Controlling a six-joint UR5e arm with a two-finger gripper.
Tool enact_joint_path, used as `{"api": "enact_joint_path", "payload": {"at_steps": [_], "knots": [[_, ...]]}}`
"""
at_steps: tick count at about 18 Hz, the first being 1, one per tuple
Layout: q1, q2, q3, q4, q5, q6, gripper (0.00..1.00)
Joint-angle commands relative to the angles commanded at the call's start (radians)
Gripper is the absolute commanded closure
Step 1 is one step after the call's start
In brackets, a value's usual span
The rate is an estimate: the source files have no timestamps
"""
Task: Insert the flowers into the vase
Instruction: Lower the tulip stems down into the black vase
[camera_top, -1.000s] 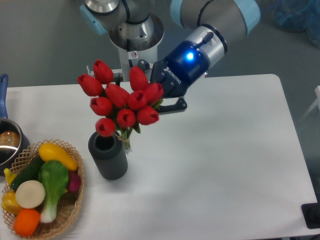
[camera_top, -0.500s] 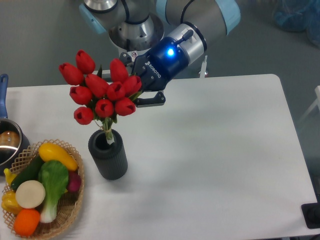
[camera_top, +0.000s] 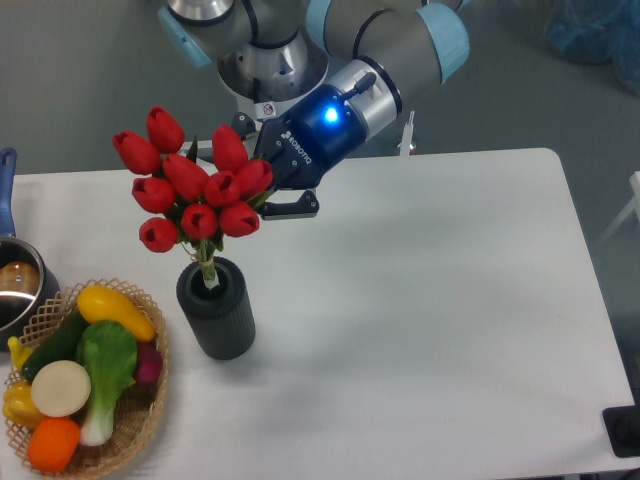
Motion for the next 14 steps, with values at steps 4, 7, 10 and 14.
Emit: {"api": "enact_joint_path", "payload": {"at_steps": [4,7,10,14], "knots": [[0.0,-0.003,-0.014,-0.002,0.002,0.016,0.85],[0.0,-0.008,-0.026,0.0,0.006,0.017,0.85],[0.0,-0.008,-0.045,0.0,0.009,0.043,0.85],[-0.003,-0.011,-0.066,0.0,0.011,0.062,0.85]]}}
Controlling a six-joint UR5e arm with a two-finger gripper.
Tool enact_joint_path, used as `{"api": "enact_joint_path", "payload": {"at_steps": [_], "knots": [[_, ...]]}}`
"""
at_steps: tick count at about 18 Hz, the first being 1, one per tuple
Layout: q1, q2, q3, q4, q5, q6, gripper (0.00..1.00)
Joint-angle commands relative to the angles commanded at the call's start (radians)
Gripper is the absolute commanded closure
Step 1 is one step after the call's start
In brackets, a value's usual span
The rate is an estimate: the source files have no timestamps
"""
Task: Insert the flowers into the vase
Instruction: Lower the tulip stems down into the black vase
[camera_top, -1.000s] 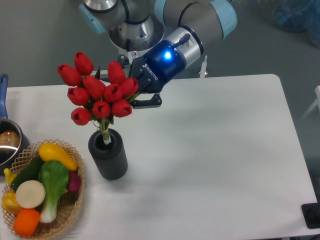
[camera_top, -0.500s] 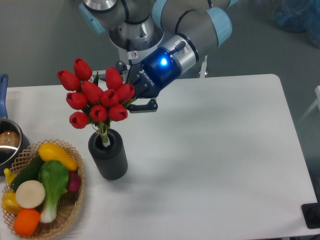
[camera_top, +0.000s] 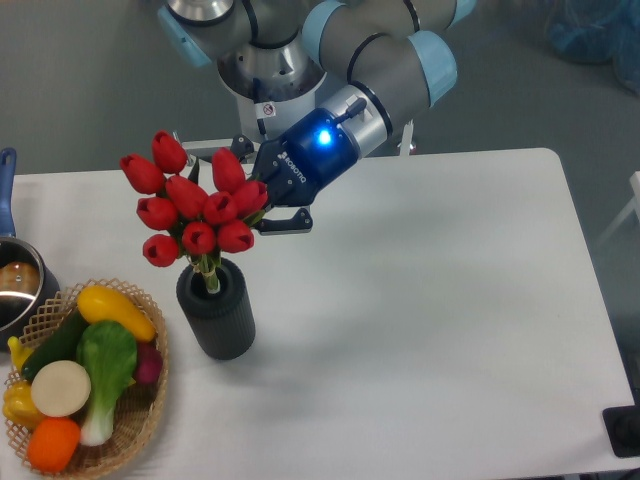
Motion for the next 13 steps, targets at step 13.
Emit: {"api": "enact_joint_path", "payload": {"at_steps": [13], "knots": [[-0.014,-0.077,-0.014,0.006,0.012,0.08,0.84]]}}
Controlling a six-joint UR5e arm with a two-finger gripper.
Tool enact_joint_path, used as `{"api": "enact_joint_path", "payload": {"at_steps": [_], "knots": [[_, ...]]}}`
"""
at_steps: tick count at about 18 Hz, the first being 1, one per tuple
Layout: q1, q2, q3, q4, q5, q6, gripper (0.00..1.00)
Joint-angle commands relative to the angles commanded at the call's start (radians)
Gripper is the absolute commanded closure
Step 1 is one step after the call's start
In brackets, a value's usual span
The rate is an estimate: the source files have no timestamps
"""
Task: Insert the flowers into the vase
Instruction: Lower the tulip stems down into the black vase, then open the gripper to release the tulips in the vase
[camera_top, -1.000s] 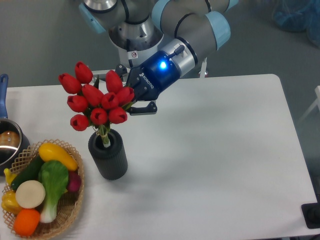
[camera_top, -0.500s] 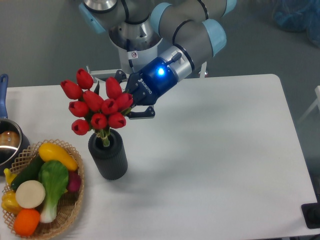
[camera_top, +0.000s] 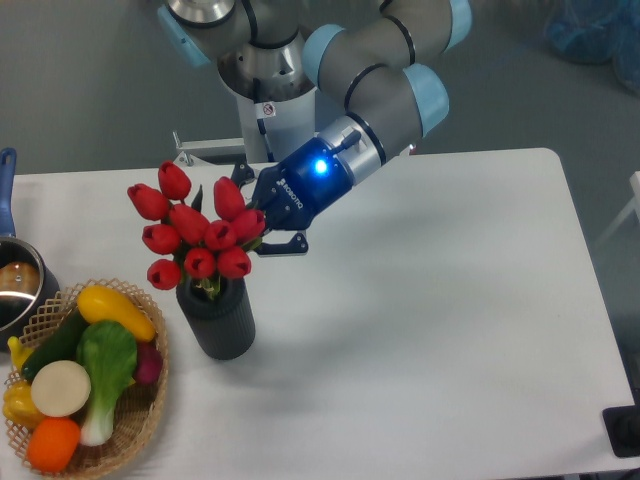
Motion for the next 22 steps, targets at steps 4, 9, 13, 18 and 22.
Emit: {"api": "enact_joint_path", "payload": {"at_steps": [4,9,13,18,22], "knots": [[-0.002,-0.006,-0.017,0.002,0.061,0.003,0.84],[-0.002,-0.008,-0.048,0.002,0.061,0.041,0.84],[-0.002,-0.008,-0.064,0.002,0.061,0.049,0.84],[-0.011,-0.008,-0.089,0.002,0.066,0.061,0.73],[-0.011,-0.008,-0.107,0.002,0.068,0.072,0.65]]}}
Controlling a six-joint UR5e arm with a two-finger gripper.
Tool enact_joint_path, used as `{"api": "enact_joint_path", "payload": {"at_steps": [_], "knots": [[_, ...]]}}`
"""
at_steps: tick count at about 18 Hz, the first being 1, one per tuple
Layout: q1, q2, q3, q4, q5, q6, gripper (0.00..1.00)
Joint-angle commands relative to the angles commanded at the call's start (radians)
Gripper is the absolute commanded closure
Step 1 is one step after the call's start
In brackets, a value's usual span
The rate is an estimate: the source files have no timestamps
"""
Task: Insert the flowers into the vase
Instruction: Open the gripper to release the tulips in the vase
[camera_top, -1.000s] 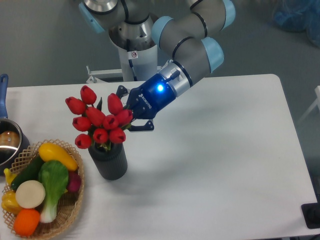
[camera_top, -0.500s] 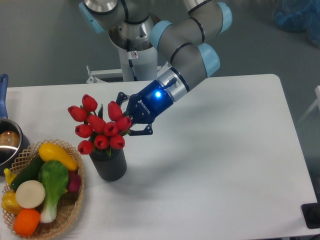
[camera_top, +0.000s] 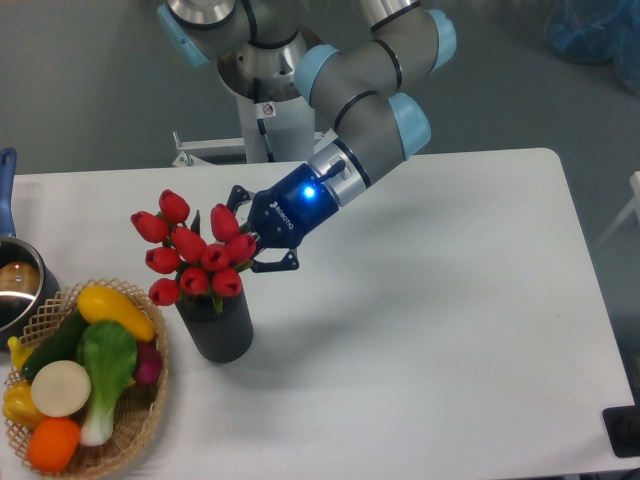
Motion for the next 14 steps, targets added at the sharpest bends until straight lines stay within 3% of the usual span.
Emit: {"api": "enact_joint_path", "payload": {"at_steps": [2,8,10,12,14], "knots": [[0.0,0.0,-0.003,-0.002,0.005,0.005,0.57],[0.002,0.003,-0.002,-0.002,0.069,0.008,0.47],[0.002,0.008,0.001,-0.002,0.112,0.008,0.31],[0.005,0.009,0.002,-0.003,0.118,0.005,0.0],[0.029,0.015,0.008,-0.003,0.133,0.006,0.0]]}}
